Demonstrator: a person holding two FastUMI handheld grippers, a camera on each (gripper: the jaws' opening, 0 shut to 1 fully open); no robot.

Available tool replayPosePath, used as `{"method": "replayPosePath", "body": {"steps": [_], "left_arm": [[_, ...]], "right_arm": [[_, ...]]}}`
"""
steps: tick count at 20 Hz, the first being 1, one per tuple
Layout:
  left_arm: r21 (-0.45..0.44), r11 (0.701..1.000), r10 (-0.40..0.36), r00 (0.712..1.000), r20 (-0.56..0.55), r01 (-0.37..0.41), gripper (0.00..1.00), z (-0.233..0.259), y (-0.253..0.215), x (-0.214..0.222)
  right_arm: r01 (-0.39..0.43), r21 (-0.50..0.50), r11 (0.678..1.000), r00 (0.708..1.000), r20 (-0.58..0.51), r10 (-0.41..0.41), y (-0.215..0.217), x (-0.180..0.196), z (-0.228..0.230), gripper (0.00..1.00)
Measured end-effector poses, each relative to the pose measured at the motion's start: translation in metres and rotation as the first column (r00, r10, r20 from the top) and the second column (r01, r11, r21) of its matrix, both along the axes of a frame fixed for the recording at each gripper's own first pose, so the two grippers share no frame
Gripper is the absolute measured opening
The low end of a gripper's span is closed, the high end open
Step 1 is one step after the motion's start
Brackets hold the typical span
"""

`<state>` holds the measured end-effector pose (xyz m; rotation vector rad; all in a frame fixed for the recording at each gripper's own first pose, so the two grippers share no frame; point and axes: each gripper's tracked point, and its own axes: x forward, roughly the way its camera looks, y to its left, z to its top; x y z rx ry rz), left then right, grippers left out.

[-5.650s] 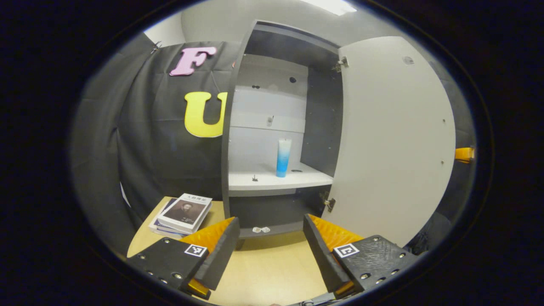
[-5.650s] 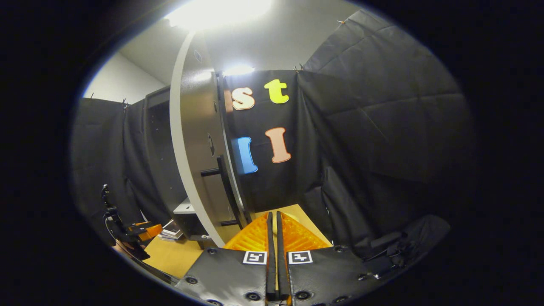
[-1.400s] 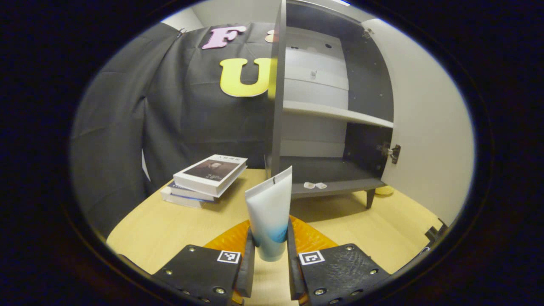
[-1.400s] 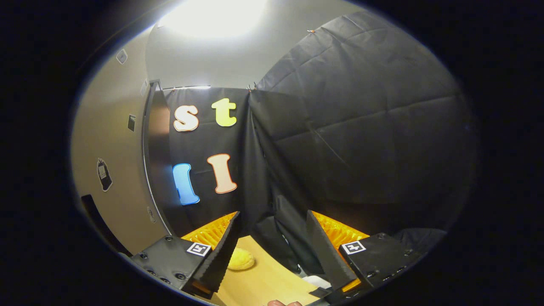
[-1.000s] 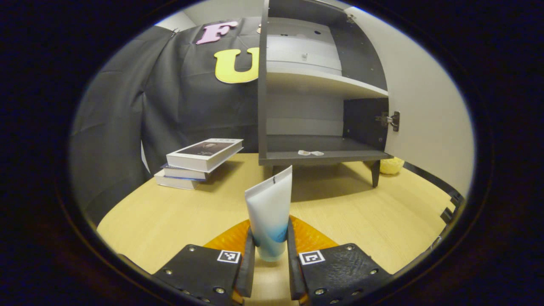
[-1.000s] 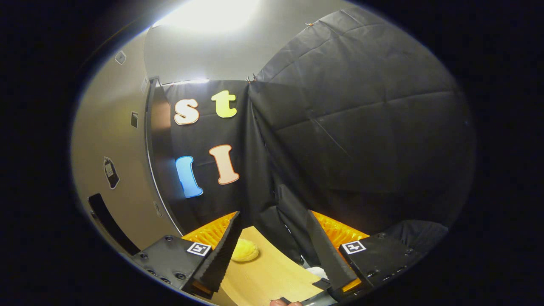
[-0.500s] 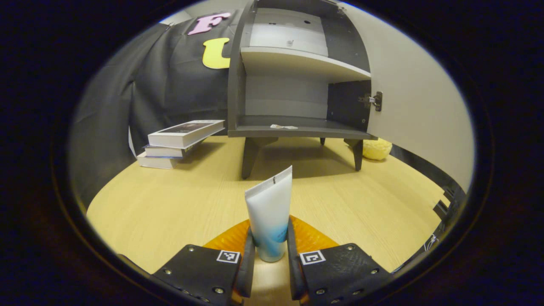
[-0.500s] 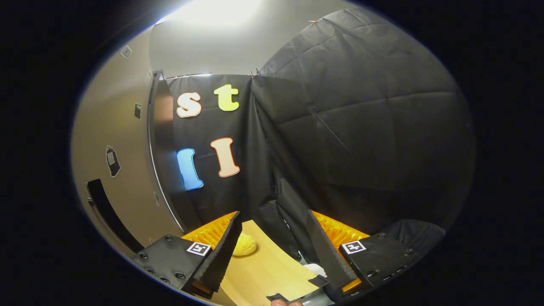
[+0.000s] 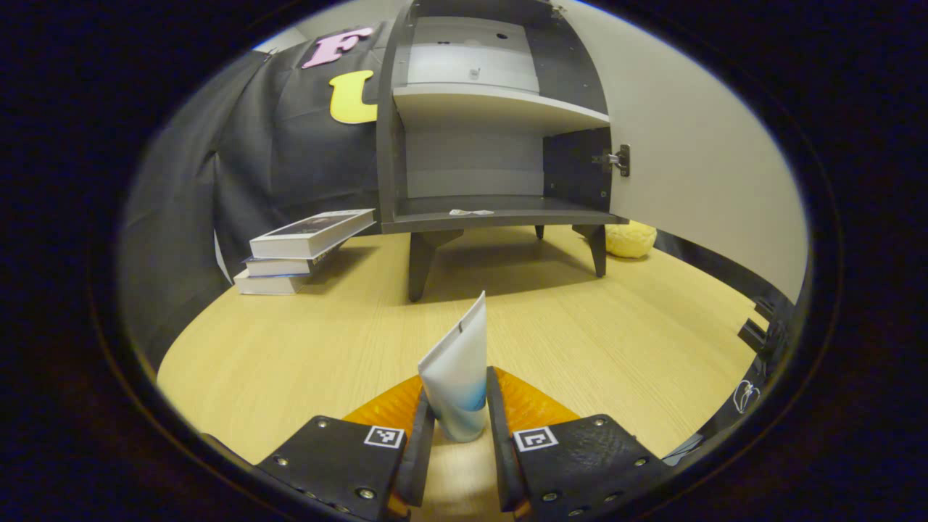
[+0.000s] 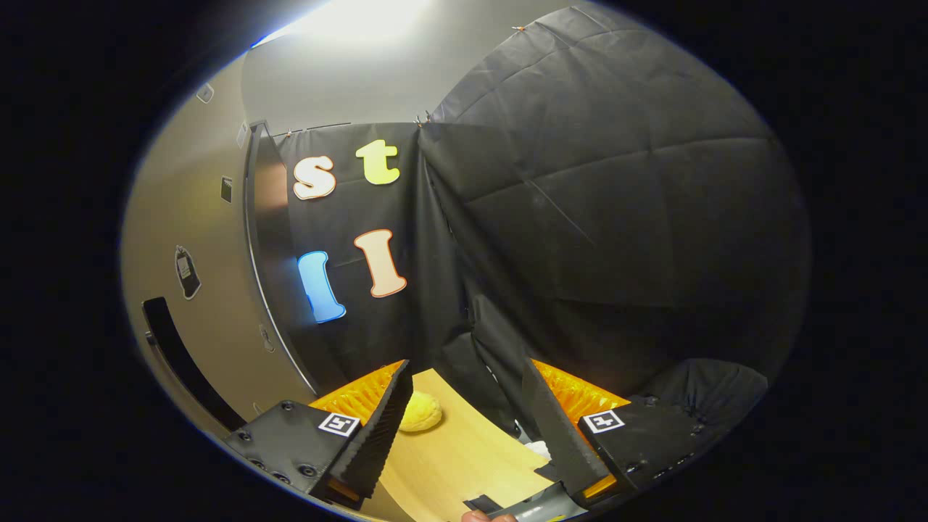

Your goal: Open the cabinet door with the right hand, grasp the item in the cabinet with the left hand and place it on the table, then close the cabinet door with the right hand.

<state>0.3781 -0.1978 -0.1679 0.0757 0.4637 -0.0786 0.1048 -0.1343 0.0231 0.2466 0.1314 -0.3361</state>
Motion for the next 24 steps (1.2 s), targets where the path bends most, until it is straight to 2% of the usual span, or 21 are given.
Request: {"method": "replayPosePath", "body": {"steps": [1,2,5,8,13,16,20,22,24], "left_arm": [[-0.001,1.0,0.0,1.0,0.001,0.0,0.41,0.002,-0.001,0.0],[0.004,1.0,0.002,1.0,0.01,-0.002,0.48,0.006,0.0,-0.001],[0.014,1.0,-0.01,0.999,0.045,0.009,0.95,0.025,0.003,0.002],[-0.01,0.999,-0.035,0.994,0.104,0.036,0.95,0.059,-0.001,0.0],[0.038,0.999,-0.034,0.971,0.237,0.026,0.94,0.149,0.009,-0.022],[0.041,0.999,-0.007,0.966,0.259,-0.004,0.94,0.204,0.015,-0.038],[0.002,1.0,0.015,0.96,0.28,-0.016,0.94,0.279,0.012,-0.051],[-0.005,1.0,0.029,0.947,0.321,-0.029,0.94,0.322,0.007,-0.054],[-0.025,0.997,0.079,0.924,0.375,-0.075,0.94,0.365,0.004,-0.055]], "right_arm": [[-0.004,0.005,1.0,1.0,0.003,0.004,0.002,0.001,0.0,0.96],[-0.006,0.005,1.0,1.0,0.004,0.006,0.003,0.001,-0.001,0.96],[-0.004,-0.007,1.0,1.0,0.004,0.004,0.002,0.0,-0.003,0.96],[-0.003,0.007,1.0,1.0,0.012,0.003,0.004,-0.002,-0.005,0.96],[-0.011,0.014,1.0,1.0,0.011,0.011,0.013,-0.009,-0.011,0.96],[-0.029,-0.056,0.998,0.999,0.016,0.03,0.022,-0.017,-0.004,0.96],[-0.083,-0.112,0.99,0.995,0.046,0.089,0.04,-0.02,0.014,0.96],[-0.132,-0.123,0.984,0.988,0.068,0.141,0.049,-0.013,0.023,0.96],[-0.164,-0.152,0.975,0.981,0.08,0.178,0.051,-0.001,0.027,0.96]]}}
